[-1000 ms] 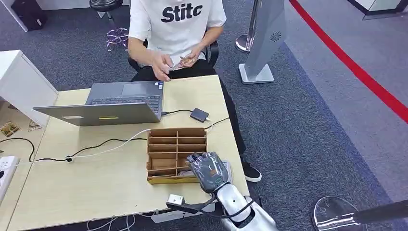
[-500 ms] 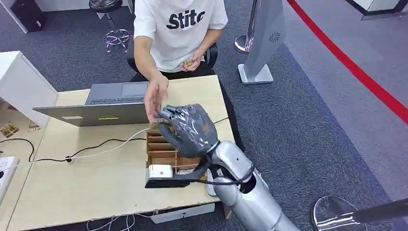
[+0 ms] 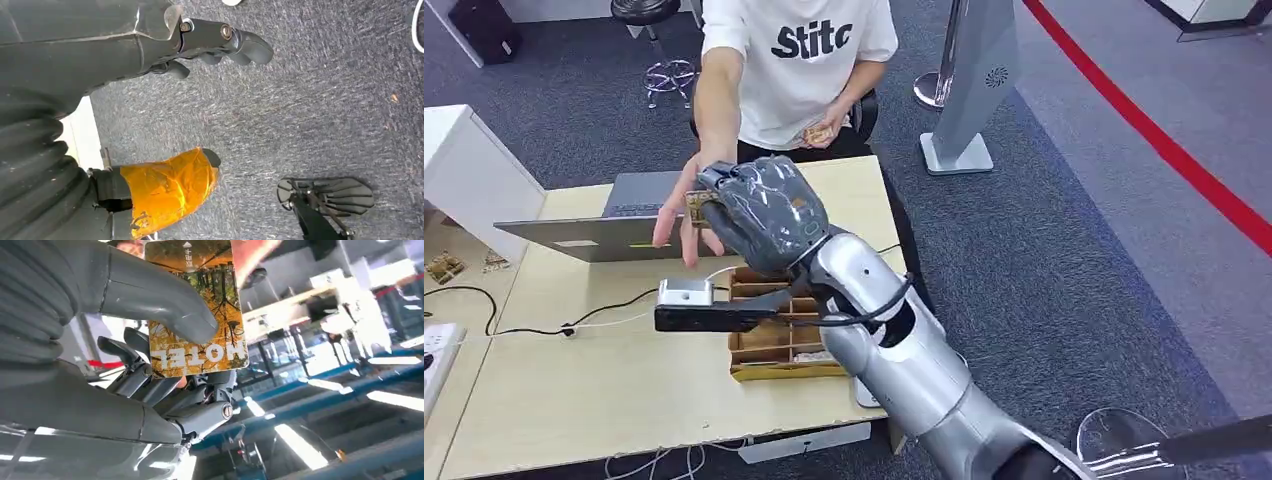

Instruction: Pass the card to the sensor for recognition and then transmit it.

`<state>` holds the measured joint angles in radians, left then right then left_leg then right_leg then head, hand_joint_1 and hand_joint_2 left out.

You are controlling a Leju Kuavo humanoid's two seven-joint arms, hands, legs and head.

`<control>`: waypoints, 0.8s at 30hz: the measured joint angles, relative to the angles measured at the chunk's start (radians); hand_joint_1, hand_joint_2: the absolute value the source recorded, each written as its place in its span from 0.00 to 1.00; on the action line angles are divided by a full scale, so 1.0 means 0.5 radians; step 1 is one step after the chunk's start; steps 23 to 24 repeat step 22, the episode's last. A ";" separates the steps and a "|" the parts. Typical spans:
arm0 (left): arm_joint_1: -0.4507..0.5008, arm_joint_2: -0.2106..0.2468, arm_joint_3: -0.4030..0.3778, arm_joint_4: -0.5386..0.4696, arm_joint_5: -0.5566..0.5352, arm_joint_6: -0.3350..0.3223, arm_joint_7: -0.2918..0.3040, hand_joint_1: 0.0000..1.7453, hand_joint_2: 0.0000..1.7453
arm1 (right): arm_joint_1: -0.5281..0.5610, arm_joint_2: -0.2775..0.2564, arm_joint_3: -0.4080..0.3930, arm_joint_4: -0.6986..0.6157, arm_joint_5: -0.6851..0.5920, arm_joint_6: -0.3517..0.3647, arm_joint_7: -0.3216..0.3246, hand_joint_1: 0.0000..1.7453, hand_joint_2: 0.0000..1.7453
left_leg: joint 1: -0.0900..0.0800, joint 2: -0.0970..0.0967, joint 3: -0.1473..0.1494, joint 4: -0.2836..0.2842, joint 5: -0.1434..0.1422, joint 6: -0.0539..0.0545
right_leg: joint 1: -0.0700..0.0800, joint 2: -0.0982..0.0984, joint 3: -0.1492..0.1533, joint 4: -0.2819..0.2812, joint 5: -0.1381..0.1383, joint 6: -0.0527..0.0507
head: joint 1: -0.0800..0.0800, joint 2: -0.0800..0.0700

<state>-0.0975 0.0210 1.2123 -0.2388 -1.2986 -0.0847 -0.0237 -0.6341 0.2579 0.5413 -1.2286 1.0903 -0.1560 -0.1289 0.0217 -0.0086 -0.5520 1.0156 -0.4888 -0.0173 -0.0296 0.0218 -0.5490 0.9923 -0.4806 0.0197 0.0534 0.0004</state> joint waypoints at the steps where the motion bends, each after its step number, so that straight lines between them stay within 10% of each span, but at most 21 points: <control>1: -0.001 0.000 -0.002 0.000 -0.007 -0.005 0.000 0.00 1.00 | -0.043 0.011 0.001 0.067 0.031 0.004 0.047 1.00 1.00 | 0.000 0.000 0.000 0.000 0.000 0.000 | 0.000 0.001 0.000 0.000 0.000 0.000 | 0.002 0.000; 7: -0.008 -0.002 -0.005 0.000 -0.038 -0.010 -0.002 0.00 1.00 | -0.211 0.087 -0.011 0.522 0.175 -0.102 0.130 1.00 1.00 | 0.000 0.000 0.001 0.000 0.000 0.000 | 0.000 0.001 0.000 0.000 0.000 0.000 | 0.000 0.000; 8: -0.009 -0.002 -0.005 0.000 -0.041 -0.011 -0.004 0.00 1.00 | -0.220 0.099 -0.017 0.571 0.188 -0.115 0.128 0.81 1.00 | 0.000 0.000 0.001 0.000 0.000 0.000 | 0.000 0.001 0.000 0.000 0.000 0.000 | 0.001 0.000; 9: -0.009 -0.003 -0.005 0.000 -0.041 -0.011 -0.005 0.00 1.00 | -0.226 0.107 -0.024 0.620 0.193 -0.124 0.127 0.17 1.00 | 0.000 0.000 0.001 0.000 0.000 0.000 | 0.000 0.000 0.000 0.000 0.000 0.000 | 0.000 0.000; 10: -0.009 -0.004 -0.005 0.000 -0.042 -0.011 -0.005 0.00 1.00 | -0.231 0.112 -0.032 0.670 0.201 -0.129 0.124 0.00 1.00 | 0.000 0.000 0.001 0.000 0.000 0.000 | 0.000 0.000 0.000 0.000 0.000 0.000 | 0.002 0.000; 24: -0.007 -0.003 -0.005 0.000 -0.027 -0.018 -0.005 0.00 1.00 | -0.193 0.127 -0.161 0.883 -0.066 -0.015 -0.135 0.00 1.00 | 0.000 0.000 0.000 0.000 0.000 0.000 | 0.000 0.001 -0.001 0.000 0.000 0.000 | 0.001 0.000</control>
